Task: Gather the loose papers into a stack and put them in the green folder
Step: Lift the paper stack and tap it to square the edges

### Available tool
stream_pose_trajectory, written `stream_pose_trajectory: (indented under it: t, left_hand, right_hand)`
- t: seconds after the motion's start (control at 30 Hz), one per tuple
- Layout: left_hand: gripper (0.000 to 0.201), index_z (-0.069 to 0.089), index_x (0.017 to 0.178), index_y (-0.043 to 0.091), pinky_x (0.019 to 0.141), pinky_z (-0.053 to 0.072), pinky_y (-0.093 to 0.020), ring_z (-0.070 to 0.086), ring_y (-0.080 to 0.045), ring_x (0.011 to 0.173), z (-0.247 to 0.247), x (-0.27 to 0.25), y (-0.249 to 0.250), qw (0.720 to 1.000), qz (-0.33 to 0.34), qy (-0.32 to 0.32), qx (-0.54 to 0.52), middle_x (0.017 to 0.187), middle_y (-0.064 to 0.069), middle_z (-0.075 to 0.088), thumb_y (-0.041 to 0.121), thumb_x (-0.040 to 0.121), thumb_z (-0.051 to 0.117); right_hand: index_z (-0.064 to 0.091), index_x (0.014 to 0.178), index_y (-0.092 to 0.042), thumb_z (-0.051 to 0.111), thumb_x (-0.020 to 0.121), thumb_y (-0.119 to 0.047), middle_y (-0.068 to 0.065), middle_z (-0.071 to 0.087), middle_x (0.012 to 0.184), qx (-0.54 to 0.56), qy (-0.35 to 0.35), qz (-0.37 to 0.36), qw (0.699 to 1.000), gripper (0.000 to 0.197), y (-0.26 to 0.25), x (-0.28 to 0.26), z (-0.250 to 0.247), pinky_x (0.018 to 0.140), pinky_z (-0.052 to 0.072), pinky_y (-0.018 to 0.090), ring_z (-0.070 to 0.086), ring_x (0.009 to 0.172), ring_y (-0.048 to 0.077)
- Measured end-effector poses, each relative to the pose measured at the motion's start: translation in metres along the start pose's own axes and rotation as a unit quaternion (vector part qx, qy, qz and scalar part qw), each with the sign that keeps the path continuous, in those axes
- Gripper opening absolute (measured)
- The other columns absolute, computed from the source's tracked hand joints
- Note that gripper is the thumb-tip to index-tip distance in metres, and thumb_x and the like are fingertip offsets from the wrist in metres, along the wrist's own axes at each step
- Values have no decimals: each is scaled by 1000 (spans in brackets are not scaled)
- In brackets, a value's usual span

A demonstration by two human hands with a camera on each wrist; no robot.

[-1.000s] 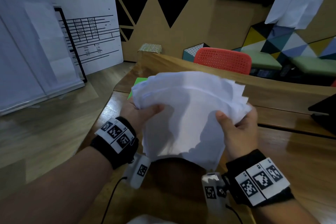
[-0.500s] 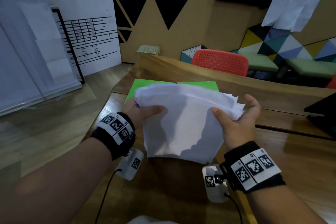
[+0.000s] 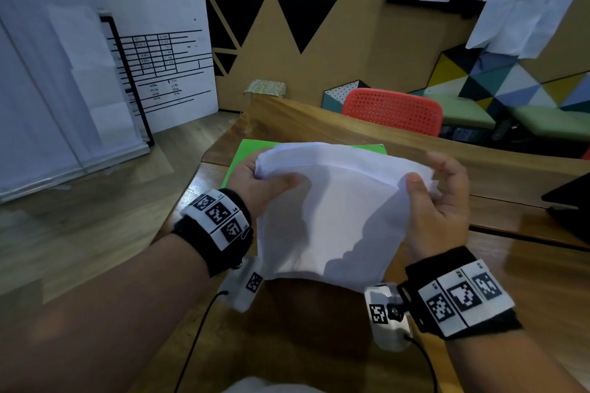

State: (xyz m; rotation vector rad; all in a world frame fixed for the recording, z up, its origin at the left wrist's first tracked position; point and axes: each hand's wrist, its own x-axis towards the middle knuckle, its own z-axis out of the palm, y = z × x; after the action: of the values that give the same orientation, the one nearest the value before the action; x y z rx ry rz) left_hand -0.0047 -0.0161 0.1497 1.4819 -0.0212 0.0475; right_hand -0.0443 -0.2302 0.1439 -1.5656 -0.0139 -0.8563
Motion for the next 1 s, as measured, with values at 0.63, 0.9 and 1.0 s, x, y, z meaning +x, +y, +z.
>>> stream_pose_trajectory:
  t: [0.63, 0.9, 1.0]
  left_hand:
    - [25, 58, 56, 21, 54, 45, -21, 57, 0, 46, 13, 13, 12, 992, 60, 63, -96, 49, 11, 65, 8, 78, 54]
    - [30, 49, 60, 19, 67, 50, -30, 62, -18, 65, 16, 15, 12, 989, 45, 81, -115, 62, 3, 71, 2, 84, 54]
    - [27, 48, 63, 21, 63, 49, -27, 61, -17, 67, 15, 19, 11, 989, 32, 102, -103, 68, 1, 71, 2, 82, 52]
  right_hand:
    - [64, 87, -49, 63, 73, -37, 18, 54, 114, -11, -2, 51, 999, 18, 5, 2, 3, 92, 44, 61, 53, 104, 47]
    - [71, 66, -40, 59, 68, -35, 23, 61, 100, 29, 43, 66, 996, 13, 1, 6, 8, 84, 45, 46, 55, 89, 22]
    - [70, 78, -43, 64, 69, -52, -1, 61, 93, 82, 13, 104, 991, 14, 4, 3, 1, 81, 43, 37, 55, 86, 14]
